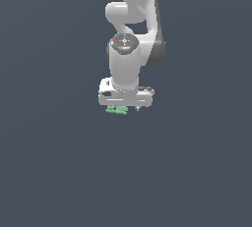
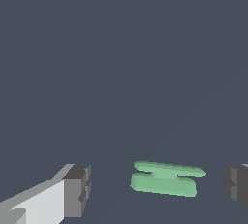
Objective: Pick up the object and move it to a goal position.
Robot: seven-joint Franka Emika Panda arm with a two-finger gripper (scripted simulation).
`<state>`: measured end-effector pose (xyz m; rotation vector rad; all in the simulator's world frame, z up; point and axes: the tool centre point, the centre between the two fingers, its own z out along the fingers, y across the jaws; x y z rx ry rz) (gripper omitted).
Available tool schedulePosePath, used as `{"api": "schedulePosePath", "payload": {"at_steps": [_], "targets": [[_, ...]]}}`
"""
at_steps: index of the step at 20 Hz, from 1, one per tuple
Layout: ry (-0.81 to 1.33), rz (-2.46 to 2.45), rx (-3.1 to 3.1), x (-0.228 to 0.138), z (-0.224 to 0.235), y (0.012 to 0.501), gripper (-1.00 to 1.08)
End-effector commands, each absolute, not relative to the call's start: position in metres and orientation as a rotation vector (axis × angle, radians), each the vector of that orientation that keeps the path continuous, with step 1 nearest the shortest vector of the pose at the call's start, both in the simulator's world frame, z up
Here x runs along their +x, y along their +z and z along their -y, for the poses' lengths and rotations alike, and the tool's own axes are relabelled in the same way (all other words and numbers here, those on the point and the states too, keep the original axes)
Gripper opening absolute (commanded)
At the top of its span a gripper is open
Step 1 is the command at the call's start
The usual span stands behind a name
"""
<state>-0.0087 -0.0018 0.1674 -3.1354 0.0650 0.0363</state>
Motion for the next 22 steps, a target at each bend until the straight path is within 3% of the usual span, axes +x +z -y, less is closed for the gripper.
{"api": "schedulePosePath", "payload": {"at_steps": [1, 10, 22], "targets": [[0.036, -0.065, -3.135, -0.009, 0.002, 0.167, 1.00], [0.000, -0.193, -3.129, -0.004, 0.038, 0.182, 1.00], [0.001, -0.082, -3.137, -0.008, 0.039, 0.175, 1.00]]}}
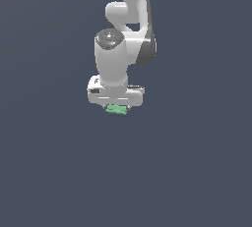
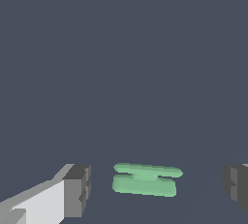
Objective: Pick up the object and move it to a goal position.
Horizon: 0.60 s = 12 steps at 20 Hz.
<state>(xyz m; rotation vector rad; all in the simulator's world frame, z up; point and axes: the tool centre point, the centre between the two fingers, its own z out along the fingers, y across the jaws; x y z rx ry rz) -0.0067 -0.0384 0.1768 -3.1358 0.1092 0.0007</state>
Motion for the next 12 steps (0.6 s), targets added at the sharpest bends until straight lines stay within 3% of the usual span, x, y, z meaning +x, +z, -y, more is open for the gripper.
{"api": "schedulePosePath", "payload": {"at_steps": [1, 12], "targets": [[0.002, -0.060, -3.139, -0.009, 0.039, 0.174, 1.00], [0.007, 0.318, -3.132, -0.022, 0.046, 0.152, 1.00]]}}
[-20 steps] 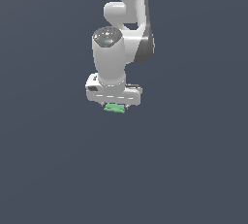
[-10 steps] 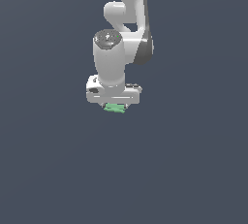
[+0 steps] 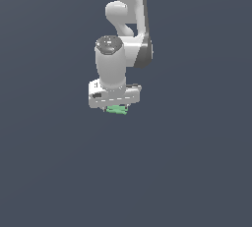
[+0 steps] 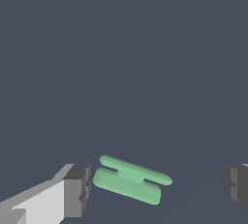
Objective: Pick up the object and move it to a goal position.
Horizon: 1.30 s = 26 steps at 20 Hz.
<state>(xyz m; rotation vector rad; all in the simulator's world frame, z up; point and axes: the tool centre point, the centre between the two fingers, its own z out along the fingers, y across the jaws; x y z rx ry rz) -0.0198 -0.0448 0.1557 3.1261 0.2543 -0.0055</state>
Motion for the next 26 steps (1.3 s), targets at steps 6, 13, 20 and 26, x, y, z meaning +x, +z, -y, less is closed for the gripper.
{"api": "schedulePosePath", "payload": {"at_steps": [6, 13, 20, 26], "targets": [[-0.010, -0.568, 3.080, -0.032, 0.049, 0.138, 1.00], [-0.014, -0.857, 3.010, -0.044, 0.052, 0.123, 1.00], [-0.016, -1.140, 2.914, -0.056, 0.054, 0.109, 1.00], [-0.016, -1.377, 2.812, -0.067, 0.054, 0.097, 1.00]]}}
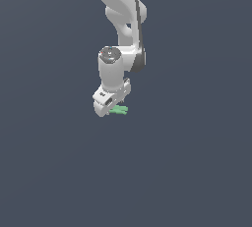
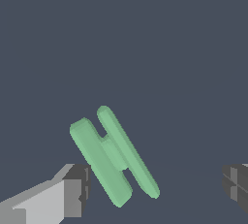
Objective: Pick up the object and move it to a goal position.
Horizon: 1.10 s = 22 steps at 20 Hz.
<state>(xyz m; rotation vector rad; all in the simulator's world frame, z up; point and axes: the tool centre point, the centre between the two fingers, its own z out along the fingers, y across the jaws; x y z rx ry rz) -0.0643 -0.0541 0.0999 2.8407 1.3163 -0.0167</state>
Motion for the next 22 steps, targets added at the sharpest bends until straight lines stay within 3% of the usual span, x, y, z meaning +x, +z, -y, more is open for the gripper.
{"api": "schedulePosePath", "payload": {"at_steps": [1, 22], "targets": [[-0.016, -1.416, 2.793, -0.069, 0.054, 0.095, 1.00], [-0.002, -2.009, 2.415, -0.100, 0.051, 0.067, 1.00]]}}
